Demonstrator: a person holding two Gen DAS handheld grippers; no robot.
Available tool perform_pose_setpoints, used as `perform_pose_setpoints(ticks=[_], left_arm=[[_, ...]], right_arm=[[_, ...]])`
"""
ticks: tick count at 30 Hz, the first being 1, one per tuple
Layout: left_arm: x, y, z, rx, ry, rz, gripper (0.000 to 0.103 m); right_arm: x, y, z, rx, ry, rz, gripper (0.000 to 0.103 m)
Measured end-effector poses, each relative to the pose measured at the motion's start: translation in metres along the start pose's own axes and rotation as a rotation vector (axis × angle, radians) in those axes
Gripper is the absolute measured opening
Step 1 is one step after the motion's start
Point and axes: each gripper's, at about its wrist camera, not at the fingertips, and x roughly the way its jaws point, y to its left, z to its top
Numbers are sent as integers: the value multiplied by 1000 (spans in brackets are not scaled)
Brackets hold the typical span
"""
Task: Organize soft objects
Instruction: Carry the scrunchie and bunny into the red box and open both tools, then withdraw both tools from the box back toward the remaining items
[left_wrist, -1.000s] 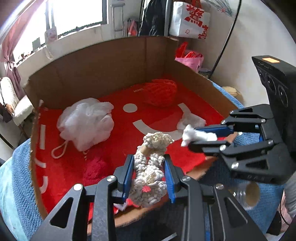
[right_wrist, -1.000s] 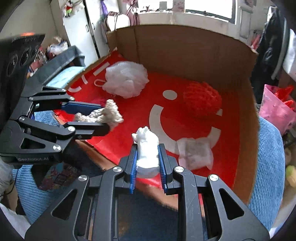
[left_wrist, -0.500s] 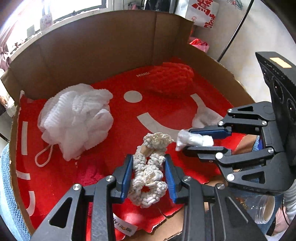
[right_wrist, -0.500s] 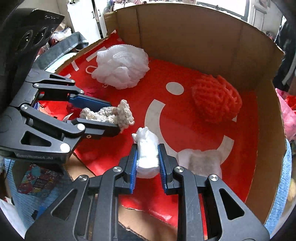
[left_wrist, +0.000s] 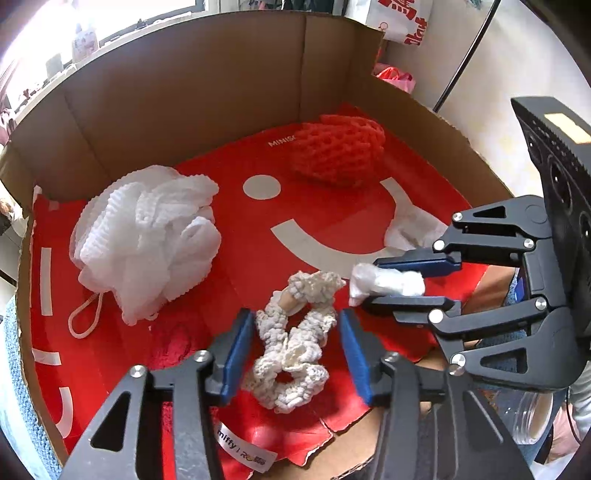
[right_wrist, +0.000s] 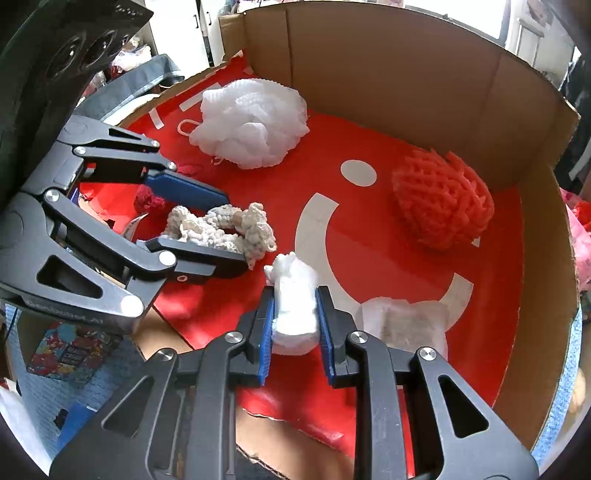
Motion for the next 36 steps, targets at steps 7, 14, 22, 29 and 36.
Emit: perform_pose_setpoints(ticks=[7,14,22,29,36], left_arm=[[-6,3,-2,-14,-14,-4,63],[-9,7,-3,-24,-24,-4,68],[-18,9,-4,-31,-43,-11,72],[-30,10,-6,-33,-63,-16,73],[-41,8,-9,-26,-80,-19,73]], right_arm=[[1,1,1,-16,9,-9,22],[1,0,1,-20,10,-10,22],[2,4,1,-41,13,-19,25],[3,4,2,-38,12,-17,26],[0,1,1,-32,-3,-14,67]])
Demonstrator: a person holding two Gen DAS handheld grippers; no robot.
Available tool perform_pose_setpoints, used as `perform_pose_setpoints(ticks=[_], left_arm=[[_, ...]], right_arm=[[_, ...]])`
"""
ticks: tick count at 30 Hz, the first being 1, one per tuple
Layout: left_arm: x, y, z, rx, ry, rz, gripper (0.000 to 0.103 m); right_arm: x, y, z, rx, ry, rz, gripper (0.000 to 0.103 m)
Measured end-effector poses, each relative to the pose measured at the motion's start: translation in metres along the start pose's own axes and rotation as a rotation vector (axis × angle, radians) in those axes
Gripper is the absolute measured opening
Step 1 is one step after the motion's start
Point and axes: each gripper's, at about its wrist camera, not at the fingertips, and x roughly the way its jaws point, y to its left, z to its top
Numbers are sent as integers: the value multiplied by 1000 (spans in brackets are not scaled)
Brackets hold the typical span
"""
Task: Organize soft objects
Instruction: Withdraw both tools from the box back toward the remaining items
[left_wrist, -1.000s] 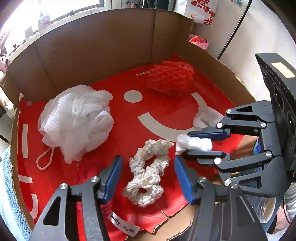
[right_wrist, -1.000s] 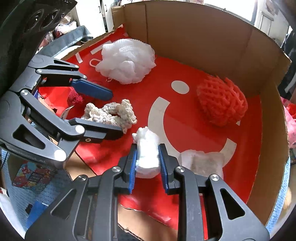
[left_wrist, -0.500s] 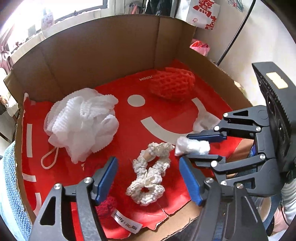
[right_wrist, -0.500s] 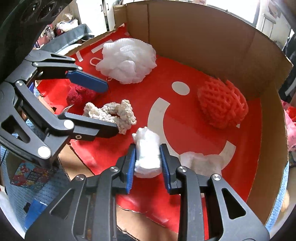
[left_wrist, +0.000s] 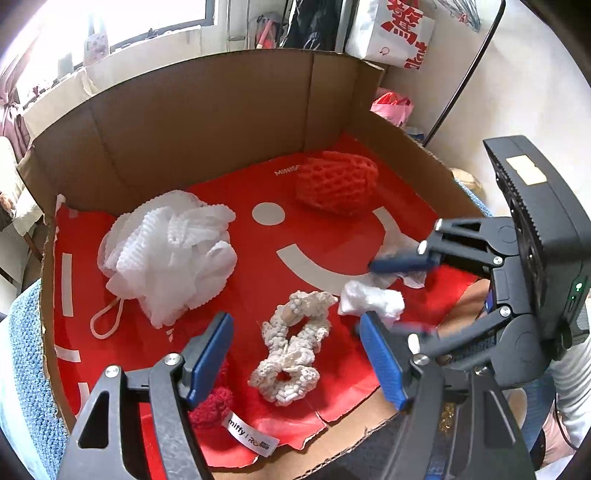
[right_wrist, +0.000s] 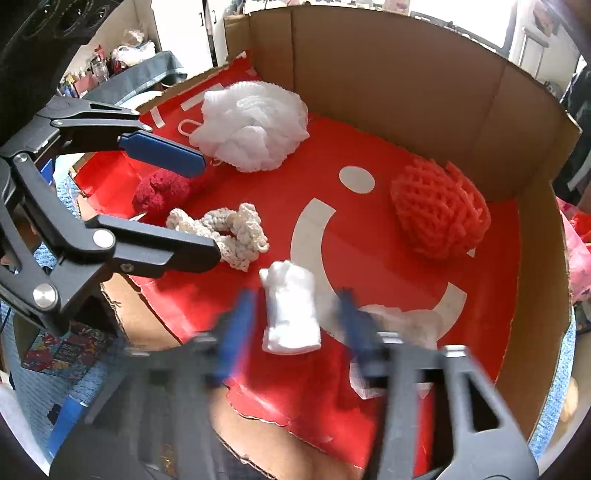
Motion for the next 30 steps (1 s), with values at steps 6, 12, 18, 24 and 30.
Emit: perform_pose_setpoints(ticks=[6,12,18,24,30], left_arm=[[-8,-3,-1,-3,-11,4,73],[-35,-9,-6,-23,-71,19,82],[-85,-17,-25,-63,-188,53,93],[-139,-27,-55,-101,-330,93,100],[-181,-54,-92,-97,-457,181,102]], right_arm=[[-10,2,2,-13,-33,-21,67],[-33,3,6,13,-77,-51,67],[-87,6,1,79,-180,-82,75],[-146,18,-16,125,-289,-135,81],[-194,43,-46,153,-397,-172,83]])
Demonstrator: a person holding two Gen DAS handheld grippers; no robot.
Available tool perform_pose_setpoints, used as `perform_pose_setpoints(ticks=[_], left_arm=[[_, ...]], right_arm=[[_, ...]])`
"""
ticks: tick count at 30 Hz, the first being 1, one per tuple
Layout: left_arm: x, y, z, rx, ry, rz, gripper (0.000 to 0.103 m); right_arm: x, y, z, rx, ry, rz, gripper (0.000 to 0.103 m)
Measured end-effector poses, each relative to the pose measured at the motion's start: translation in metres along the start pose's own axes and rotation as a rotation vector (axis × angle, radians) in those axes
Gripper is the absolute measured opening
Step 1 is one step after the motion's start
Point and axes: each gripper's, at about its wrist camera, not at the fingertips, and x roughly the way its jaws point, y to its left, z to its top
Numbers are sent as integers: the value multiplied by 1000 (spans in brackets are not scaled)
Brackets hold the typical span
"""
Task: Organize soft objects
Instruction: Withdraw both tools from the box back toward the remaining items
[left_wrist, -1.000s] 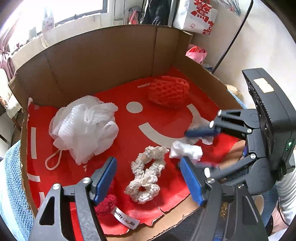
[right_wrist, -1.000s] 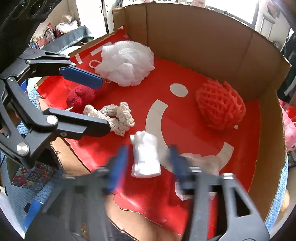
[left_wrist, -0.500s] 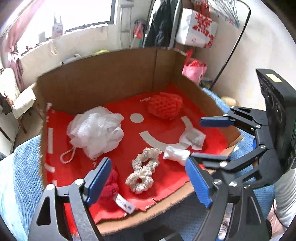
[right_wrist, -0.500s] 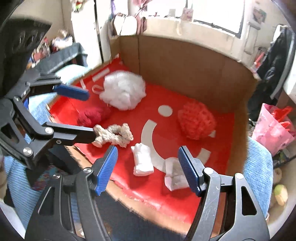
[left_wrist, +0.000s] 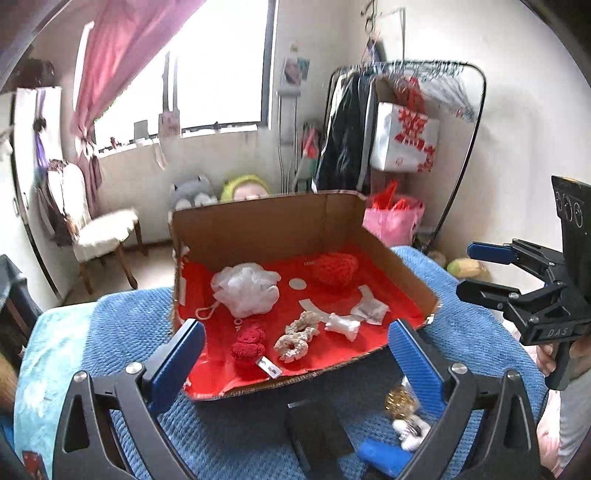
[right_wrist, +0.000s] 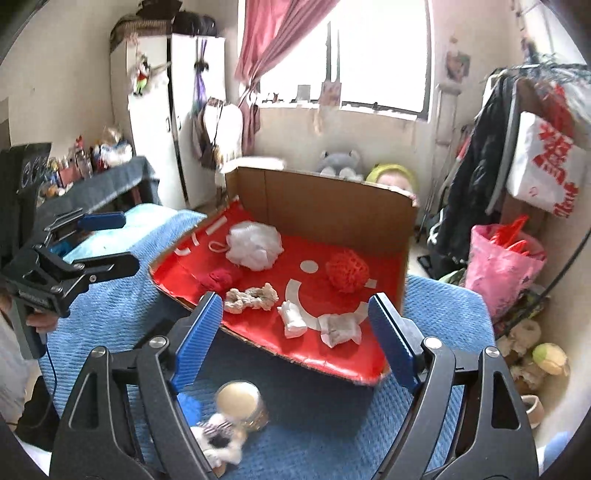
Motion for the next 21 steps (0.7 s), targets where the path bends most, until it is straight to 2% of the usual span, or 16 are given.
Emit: perform_pose_setpoints(ticks=[2,11,16,21], left_arm=[[-17,-5,-6,-2,-36,21,103],[-83,-25,-47,-73,-152,36,103],[-104,-34,-77,-95,-178,50,103],[-106,-49,-106,-75,-174,79,103]], right_arm=[[-20,9,-7,1,-39,-12,89],[-82,52,-49,2,-142,-87,89],[-103,69,-82,46,-186,-103,90],[-114,77,-116,82,-232,-179,93]])
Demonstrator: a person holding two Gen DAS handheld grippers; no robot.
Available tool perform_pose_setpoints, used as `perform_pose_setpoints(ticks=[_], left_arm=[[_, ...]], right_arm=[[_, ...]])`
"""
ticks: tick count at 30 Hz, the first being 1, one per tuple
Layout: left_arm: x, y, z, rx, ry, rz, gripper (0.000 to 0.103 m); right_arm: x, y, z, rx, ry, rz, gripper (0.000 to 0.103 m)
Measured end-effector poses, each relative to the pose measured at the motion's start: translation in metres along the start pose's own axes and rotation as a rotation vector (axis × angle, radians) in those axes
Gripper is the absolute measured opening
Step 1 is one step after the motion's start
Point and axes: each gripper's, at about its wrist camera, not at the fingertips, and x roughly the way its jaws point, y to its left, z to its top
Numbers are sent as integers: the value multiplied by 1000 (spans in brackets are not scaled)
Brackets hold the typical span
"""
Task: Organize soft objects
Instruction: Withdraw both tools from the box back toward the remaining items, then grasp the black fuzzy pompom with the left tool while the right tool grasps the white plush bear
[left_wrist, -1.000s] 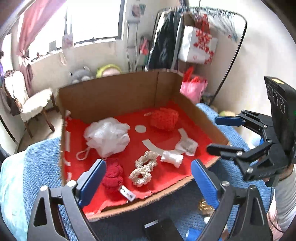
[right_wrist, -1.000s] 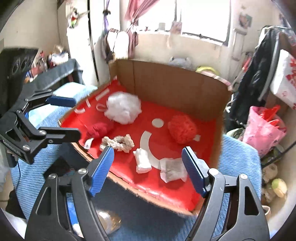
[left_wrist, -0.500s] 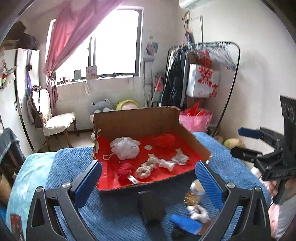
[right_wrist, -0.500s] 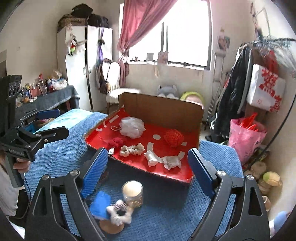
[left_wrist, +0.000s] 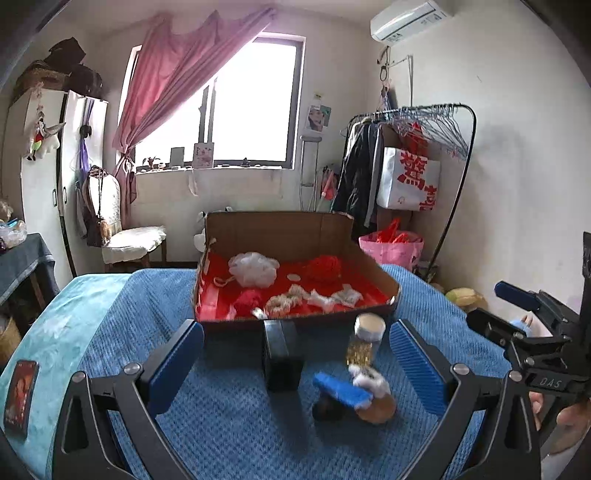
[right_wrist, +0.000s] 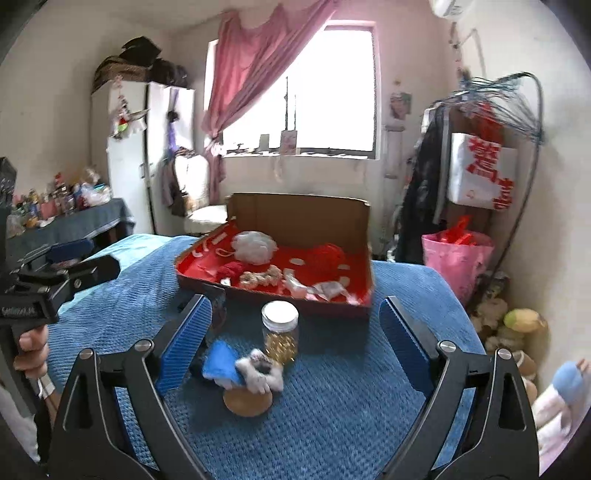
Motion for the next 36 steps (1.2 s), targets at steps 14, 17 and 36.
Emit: perform_pose_setpoints(ticks=[14,17,36], left_arm=[[18,-13,-64,-15,-13,68,103],[28,-14,-77,-10,25,80,103],[62,-11,-107,-7,192,89,103]], right_arm=[[5,2,-69,39,5,-51,94],[13,0,-82,53,34,-57,94],[50,-13,-123,97,208,-43,94]])
